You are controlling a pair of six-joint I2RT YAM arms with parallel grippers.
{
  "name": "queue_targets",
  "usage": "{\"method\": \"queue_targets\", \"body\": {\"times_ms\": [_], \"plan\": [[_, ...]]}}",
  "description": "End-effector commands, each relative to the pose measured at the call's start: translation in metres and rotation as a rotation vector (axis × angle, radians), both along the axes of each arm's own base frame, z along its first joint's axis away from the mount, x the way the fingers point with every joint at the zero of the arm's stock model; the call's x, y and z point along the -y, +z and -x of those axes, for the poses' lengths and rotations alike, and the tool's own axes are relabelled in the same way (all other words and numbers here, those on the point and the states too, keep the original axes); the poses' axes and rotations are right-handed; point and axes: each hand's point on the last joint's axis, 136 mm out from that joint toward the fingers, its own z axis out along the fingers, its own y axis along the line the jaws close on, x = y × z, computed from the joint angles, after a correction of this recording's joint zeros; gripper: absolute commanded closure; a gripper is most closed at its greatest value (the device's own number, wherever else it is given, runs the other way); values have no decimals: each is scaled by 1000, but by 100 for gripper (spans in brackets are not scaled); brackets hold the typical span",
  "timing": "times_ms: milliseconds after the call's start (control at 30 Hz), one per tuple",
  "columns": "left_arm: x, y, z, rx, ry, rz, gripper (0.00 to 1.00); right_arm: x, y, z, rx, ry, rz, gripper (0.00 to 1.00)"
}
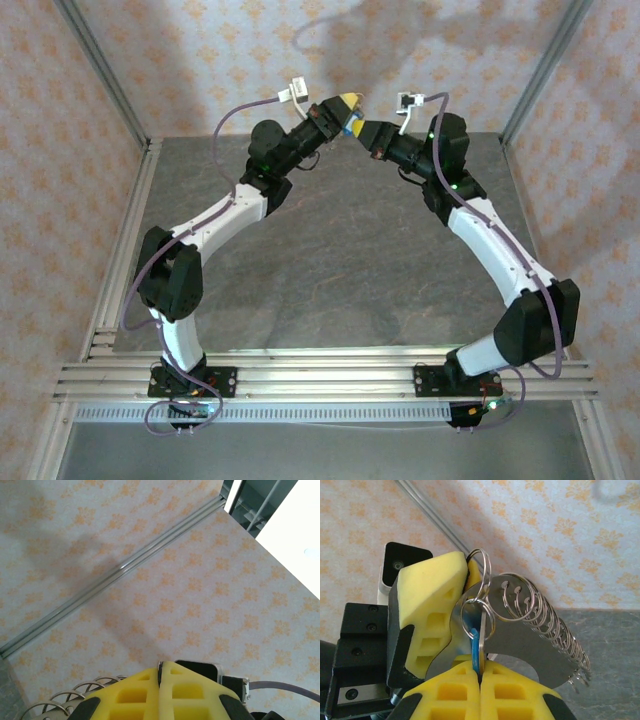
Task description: Put the keys on the keyring
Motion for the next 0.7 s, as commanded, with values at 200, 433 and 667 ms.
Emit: {"method": "queue_targets", "body": {"times_ms": [200,433,667], "plan": [[5,55,51,141,-105,74,100,-18,22,25,34,229,-47,100],[6,59,54,145,-124,89,100,1,26,20,22,261,-67,100],[6,61,56,143,-139,100,100,3,20,18,4,300,-30,100]]}}
